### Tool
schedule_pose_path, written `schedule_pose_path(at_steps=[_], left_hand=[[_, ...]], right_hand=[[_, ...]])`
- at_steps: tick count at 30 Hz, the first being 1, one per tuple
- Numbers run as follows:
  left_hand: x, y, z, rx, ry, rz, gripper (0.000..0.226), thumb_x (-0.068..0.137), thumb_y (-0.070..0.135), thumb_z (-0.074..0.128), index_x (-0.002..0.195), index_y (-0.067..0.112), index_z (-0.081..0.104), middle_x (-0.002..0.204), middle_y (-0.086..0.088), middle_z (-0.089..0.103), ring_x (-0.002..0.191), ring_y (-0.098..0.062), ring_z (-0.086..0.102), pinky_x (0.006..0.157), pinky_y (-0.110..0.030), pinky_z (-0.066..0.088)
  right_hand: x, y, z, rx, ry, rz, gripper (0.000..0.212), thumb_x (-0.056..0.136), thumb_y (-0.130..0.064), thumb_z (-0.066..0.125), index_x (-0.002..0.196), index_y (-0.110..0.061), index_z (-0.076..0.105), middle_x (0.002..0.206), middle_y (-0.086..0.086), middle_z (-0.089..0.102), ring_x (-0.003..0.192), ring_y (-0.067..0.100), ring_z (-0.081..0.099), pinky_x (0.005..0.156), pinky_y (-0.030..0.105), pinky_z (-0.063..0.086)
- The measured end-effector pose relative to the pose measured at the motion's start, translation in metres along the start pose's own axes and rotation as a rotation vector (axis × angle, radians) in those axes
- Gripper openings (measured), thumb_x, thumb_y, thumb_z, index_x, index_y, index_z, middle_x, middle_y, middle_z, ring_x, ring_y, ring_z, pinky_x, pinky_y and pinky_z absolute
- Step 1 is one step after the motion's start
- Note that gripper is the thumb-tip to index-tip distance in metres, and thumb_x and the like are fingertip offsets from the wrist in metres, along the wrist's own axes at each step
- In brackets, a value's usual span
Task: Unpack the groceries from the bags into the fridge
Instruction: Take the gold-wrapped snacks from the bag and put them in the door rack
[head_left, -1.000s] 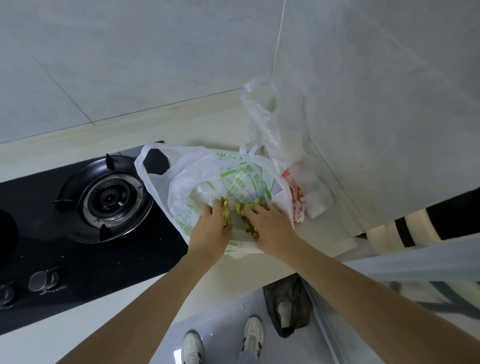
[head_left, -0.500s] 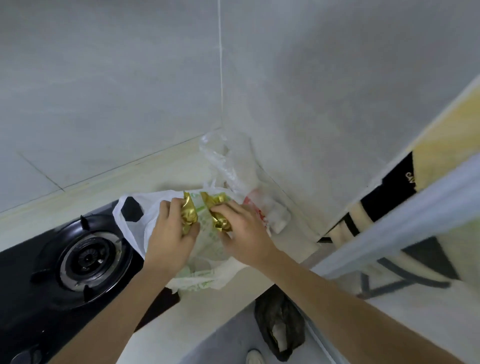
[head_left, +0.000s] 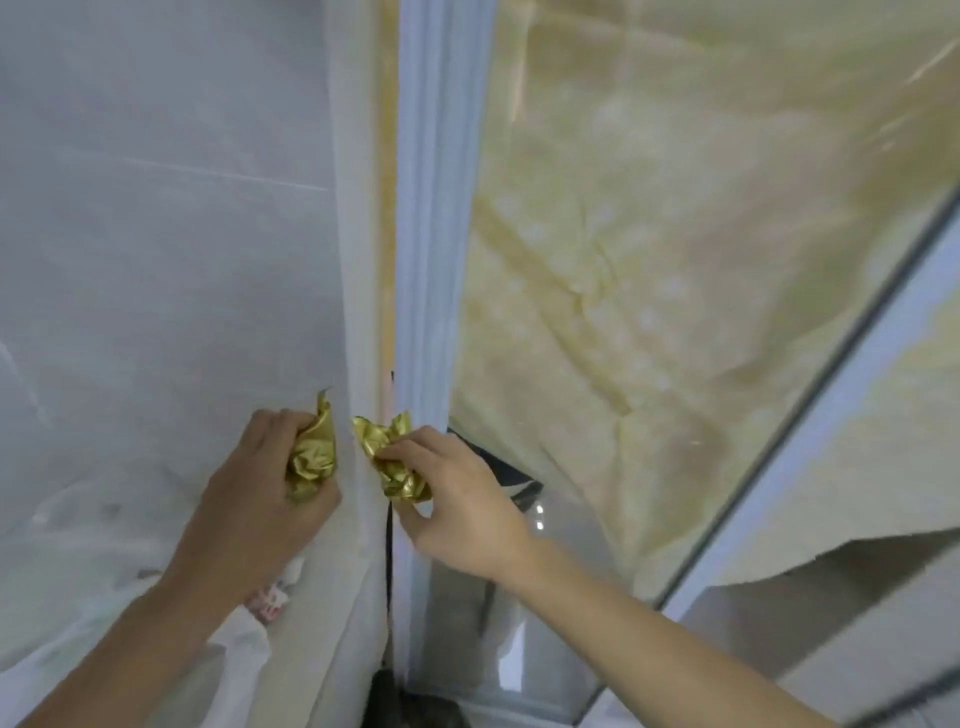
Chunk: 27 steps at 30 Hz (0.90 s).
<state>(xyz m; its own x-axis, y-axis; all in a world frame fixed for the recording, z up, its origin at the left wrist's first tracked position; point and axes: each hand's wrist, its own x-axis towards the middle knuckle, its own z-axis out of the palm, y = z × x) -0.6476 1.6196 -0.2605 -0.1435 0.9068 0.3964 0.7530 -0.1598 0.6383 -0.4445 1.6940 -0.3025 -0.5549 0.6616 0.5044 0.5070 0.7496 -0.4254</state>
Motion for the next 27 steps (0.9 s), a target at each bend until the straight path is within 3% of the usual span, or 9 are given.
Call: schedule_pose_path(at_steps=[7, 15, 19, 23, 27], left_hand=[[0.047, 0.181, 0.074, -0.137, -0.183, 0.407, 0.042, 0.081, 0.022, 0.075, 0.113, 0.036, 0.05, 0.104, 0.015, 0.048, 0.082, -0.012, 0.06, 0.072, -0.043, 0.052], [0.048, 0.405, 0.193, -0.334, -0.36, 0.769, 0.041, 0.076, 0.024, 0.073, 0.105, 0.038, 0.047, 0.1, 0.013, 0.049, 0.082, -0.019, 0.06, 0.072, -0.043, 0.052], [0.025, 0.505, 0.244, -0.46, -0.433, 0.892, 0.042, 0.076, 0.022, 0.074, 0.108, 0.032, 0.049, 0.099, 0.01, 0.051, 0.085, -0.025, 0.06, 0.074, -0.045, 0.051], [-0.007, 0.592, 0.289, -0.563, -0.534, 0.975, 0.053, 0.075, 0.019, 0.082, 0.114, 0.034, 0.05, 0.116, 0.002, 0.057, 0.098, -0.031, 0.06, 0.08, -0.046, 0.047], [-0.049, 0.675, 0.309, -0.753, -0.65, 1.096, 0.047, 0.067, 0.034, 0.074, 0.106, 0.033, 0.048, 0.1, 0.01, 0.055, 0.091, -0.027, 0.058, 0.08, -0.053, 0.051]], right_hand=[[-0.086, 0.042, -0.195, -0.311, 0.262, 0.224, 0.052, 0.077, -0.012, 0.073, 0.128, -0.02, 0.064, 0.122, -0.001, 0.061, 0.105, 0.026, 0.059, 0.088, 0.04, 0.052], [-0.224, 0.071, -0.401, -0.666, 0.467, 0.575, 0.05, 0.078, -0.013, 0.072, 0.126, -0.023, 0.064, 0.116, -0.003, 0.061, 0.101, 0.029, 0.055, 0.085, 0.035, 0.049], [-0.292, 0.07, -0.477, -0.78, 0.561, 0.783, 0.049, 0.077, -0.012, 0.072, 0.124, -0.023, 0.065, 0.118, 0.0, 0.061, 0.105, 0.033, 0.056, 0.082, 0.044, 0.053], [-0.353, 0.048, -0.531, -0.904, 0.639, 0.984, 0.041, 0.078, -0.009, 0.069, 0.118, -0.019, 0.065, 0.111, 0.005, 0.058, 0.101, 0.039, 0.055, 0.073, 0.045, 0.054], [-0.4, 0.008, -0.574, -1.067, 0.69, 1.158, 0.041, 0.08, -0.008, 0.07, 0.12, -0.013, 0.062, 0.113, 0.007, 0.058, 0.104, 0.039, 0.05, 0.074, 0.045, 0.052]])
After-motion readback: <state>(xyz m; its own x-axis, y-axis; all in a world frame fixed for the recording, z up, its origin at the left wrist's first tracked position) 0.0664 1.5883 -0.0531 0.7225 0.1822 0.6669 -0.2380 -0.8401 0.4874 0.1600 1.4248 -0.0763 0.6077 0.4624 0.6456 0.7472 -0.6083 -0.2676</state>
